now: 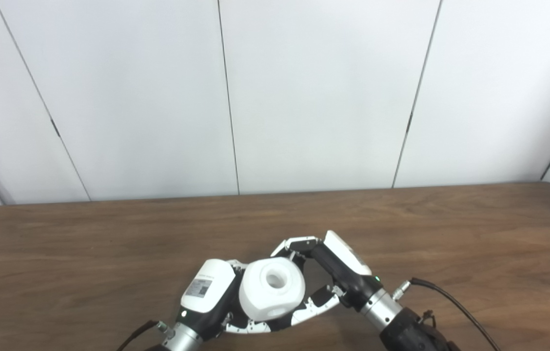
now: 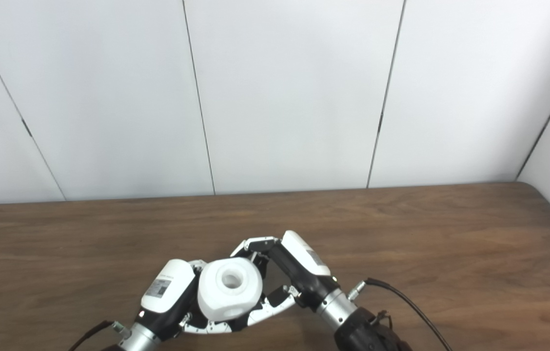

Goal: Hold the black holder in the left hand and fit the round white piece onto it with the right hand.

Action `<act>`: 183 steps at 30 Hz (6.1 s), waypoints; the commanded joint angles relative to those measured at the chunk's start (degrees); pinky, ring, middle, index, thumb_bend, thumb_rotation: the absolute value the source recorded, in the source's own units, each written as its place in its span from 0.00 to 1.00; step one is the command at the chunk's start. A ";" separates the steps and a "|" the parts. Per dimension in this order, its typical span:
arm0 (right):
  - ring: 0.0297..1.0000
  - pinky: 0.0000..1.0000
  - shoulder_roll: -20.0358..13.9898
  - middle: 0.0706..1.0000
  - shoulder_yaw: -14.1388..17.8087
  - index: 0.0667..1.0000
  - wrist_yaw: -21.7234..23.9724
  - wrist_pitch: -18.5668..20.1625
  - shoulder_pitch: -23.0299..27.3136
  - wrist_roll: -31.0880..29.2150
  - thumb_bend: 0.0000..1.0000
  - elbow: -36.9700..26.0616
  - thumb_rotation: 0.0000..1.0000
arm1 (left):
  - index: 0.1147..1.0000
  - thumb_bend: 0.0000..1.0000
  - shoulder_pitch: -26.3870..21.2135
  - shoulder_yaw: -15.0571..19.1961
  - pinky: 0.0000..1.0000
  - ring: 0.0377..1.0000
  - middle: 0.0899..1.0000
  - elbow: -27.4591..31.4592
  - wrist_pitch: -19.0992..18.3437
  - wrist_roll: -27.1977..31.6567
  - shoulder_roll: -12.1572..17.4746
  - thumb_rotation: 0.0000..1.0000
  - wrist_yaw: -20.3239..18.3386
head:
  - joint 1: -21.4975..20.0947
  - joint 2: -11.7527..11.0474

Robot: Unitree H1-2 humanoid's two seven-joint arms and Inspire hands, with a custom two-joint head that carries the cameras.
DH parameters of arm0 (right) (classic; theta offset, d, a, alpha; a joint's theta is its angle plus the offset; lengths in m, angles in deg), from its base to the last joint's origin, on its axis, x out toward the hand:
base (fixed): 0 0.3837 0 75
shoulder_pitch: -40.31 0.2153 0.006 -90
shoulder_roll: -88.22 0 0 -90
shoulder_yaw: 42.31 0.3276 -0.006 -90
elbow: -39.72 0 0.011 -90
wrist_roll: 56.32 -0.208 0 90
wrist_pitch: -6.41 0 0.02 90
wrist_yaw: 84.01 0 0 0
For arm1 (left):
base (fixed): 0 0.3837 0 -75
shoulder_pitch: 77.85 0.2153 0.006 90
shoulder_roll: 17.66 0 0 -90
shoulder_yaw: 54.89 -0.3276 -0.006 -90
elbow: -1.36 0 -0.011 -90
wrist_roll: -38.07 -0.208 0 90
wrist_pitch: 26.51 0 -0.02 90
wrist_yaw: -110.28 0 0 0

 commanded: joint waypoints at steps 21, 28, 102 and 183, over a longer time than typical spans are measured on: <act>0.39 0.33 -0.57 0.42 0.39 0.49 -1.47 -2.94 0.03 -0.21 0.52 0.27 0.00 | 0.44 0.52 3.97 -1.22 0.64 0.48 0.41 1.62 -0.89 0.32 -1.13 0.00 -1.16 | 0.47 2.76; 0.39 0.34 -0.94 0.41 0.17 0.49 -1.17 -2.89 -0.80 -0.83 0.52 0.58 0.00 | 0.44 0.52 3.92 -1.26 0.63 0.48 0.42 2.14 -1.24 0.56 -0.93 0.00 -1.53 | 0.52 3.22; 0.53 0.45 -9.39 0.54 -0.70 0.46 9.72 3.82 -0.90 -1.19 0.52 -9.58 0.13 | 0.44 0.52 4.88 -2.73 0.64 0.48 0.41 4.02 -3.80 -0.64 -3.76 0.00 -1.52 | 0.58 5.16; 0.42 0.33 -16.15 0.49 1.35 0.45 11.08 -6.72 6.31 3.37 0.50 -11.93 0.13 | 0.44 0.52 5.78 -2.88 0.64 0.48 0.42 4.00 -3.93 -0.78 -4.03 0.00 -0.87 | -1.45 3.36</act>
